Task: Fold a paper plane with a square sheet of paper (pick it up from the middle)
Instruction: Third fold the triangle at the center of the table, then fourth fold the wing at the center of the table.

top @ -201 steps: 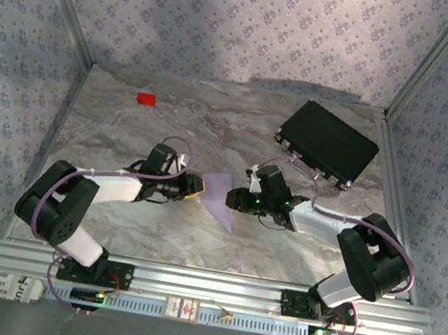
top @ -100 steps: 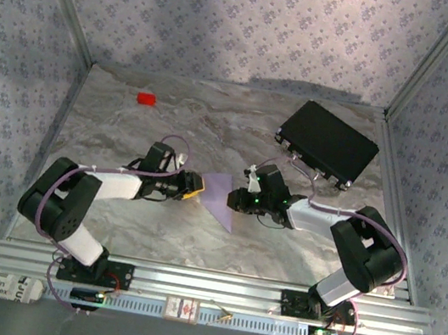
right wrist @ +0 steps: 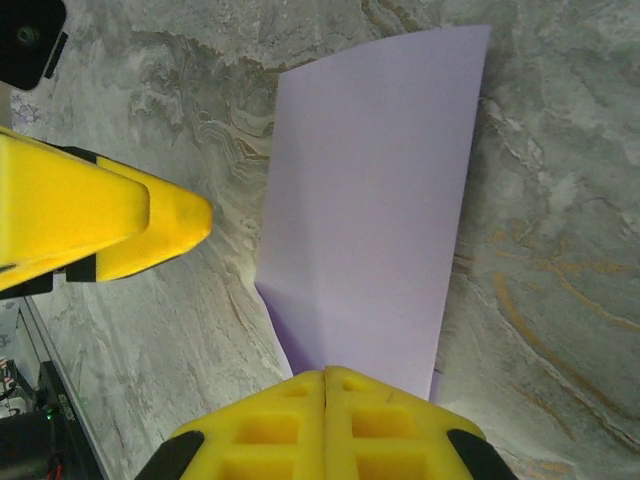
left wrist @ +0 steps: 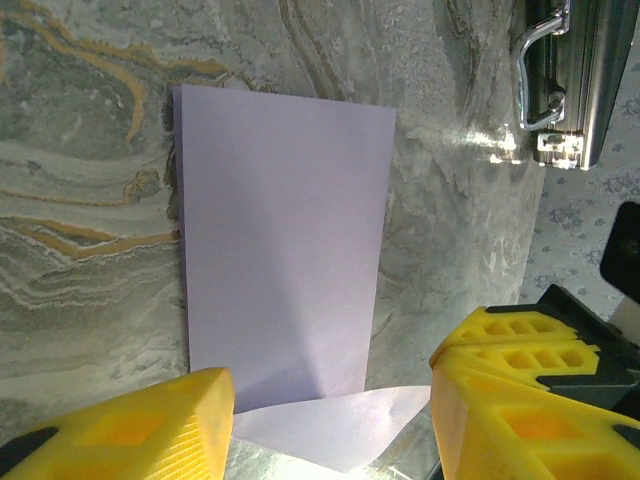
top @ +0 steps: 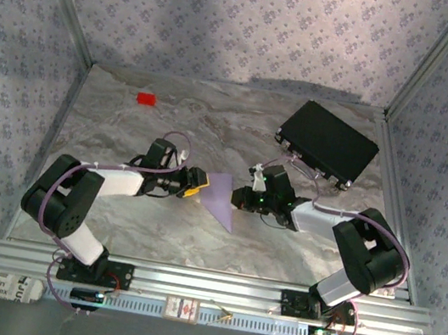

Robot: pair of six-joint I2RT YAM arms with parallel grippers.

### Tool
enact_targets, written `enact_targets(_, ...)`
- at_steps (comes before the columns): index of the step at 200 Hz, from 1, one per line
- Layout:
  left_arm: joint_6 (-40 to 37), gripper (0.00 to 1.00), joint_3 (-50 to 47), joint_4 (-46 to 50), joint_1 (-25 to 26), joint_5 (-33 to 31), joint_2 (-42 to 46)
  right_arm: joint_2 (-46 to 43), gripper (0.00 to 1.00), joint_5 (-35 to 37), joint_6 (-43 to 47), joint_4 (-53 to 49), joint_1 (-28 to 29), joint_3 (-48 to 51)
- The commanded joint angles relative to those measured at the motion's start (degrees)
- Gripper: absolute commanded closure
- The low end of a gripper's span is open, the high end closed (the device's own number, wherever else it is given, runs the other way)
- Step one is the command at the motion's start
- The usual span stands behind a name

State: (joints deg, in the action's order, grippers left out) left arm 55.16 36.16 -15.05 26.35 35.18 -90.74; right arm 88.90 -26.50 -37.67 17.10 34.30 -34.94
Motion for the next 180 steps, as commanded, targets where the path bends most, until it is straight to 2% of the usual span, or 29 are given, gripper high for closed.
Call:
enact_targets(1,-0.09,0.45,1.68,0.08,-0.34,0.99,-1.54,-2.06,0.95,-0.75,-0.87,1.95,-0.57,1.13)
enact_targets(14,-0.14,0.45,1.72,0.21,-0.42,0.92,-1.61,-2.46,0.92,-1.03,-0.78,1.93,-0.67,1.26)
enact_targets(33,-0.06,0.45,1.4,0.12,-0.6,0.69,-1.42,-2.61,0.77,-1.81,-0.74,2.75,-0.59,1.4)
enact_targets(68,-0.05,0.44,0.93,-0.1,-0.99,0.53,-1.22,-1.73,0.63,-2.16,0.05,1.9,0.47,0.07)
enact_targets(116,-0.07,0.44,0.27,-0.13,-1.64,0.86,-0.87,2.21,0.63,-1.79,0.66,-0.05,0.85,-2.57)
enact_targets(143,0.12,0.44,-0.43,-0.28,-2.46,1.01,-0.52,4.04,0.67,-3.15,0.67,0.38,1.19,-3.96)
enact_targets(157,0.26,0.44,-0.74,-0.35,-2.7,1.19,-0.23,4.84,0.76,-3.27,0.97,-0.52,1.35,-4.94)
enact_targets(180,0.22,0.44,-1.03,-0.55,-2.97,1.55,0.21,5.55,0.8,-3.22,1.2,-1.66,1.55,-5.43)
